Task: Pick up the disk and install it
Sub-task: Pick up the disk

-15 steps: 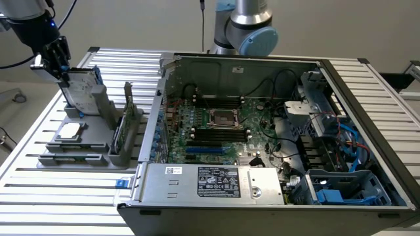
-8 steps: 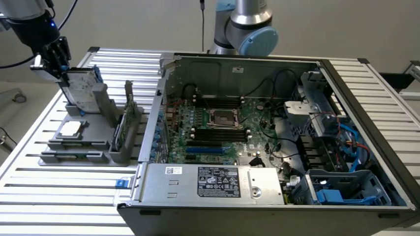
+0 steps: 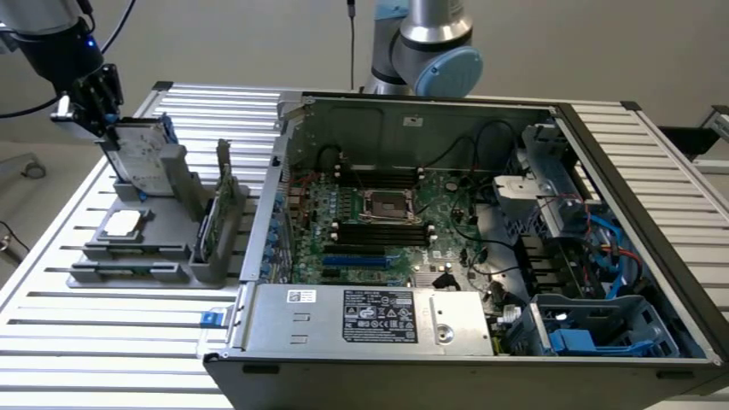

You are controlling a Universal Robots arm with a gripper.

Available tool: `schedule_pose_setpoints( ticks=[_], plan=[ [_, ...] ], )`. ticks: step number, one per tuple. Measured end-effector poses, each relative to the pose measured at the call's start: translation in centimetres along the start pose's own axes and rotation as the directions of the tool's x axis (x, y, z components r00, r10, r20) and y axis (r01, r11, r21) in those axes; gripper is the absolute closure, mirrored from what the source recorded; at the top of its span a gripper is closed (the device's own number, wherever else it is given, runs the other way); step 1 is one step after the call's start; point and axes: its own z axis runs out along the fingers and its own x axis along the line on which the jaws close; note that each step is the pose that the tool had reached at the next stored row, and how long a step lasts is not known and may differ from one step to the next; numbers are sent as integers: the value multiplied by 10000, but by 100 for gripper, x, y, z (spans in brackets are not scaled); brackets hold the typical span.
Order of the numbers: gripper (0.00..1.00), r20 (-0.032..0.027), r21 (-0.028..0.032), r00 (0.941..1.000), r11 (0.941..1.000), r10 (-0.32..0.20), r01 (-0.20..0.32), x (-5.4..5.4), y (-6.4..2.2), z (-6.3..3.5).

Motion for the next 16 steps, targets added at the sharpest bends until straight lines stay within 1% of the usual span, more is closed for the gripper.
schedule_pose_setpoints(
  ticks=[13,16],
  plan=[
    [67,22,-39,9987,9987,516,-516,34,1,-1],
    [67,30,-38,9983,9983,576,-576,40,1,-1]
  ],
)
